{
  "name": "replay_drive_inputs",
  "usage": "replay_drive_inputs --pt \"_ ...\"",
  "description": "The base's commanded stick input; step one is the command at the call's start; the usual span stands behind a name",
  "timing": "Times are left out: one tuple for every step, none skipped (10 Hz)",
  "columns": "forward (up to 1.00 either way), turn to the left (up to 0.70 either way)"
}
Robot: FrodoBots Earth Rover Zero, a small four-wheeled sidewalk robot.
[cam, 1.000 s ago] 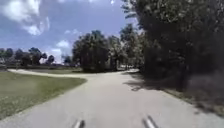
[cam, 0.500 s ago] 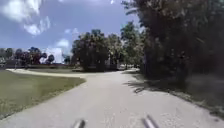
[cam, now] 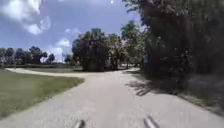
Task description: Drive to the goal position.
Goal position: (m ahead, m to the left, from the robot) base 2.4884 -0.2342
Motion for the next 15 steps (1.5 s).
replay_drive_inputs --pt "0.5 0.0" --pt "0.5 0.0" --pt "0.5 0.0" --pt "0.5 0.0" --pt "0.5 0.0" --pt "0.5 0.0" --pt "0.5 0.0" --pt "0.5 0.0" --pt "0.5 0.0" --pt "0.5 0.0" --pt "0.5 0.0" --pt "0.5 0.0" --pt "0.5 0.0" --pt "0.5 -0.19" --pt "0.5 -0.48"
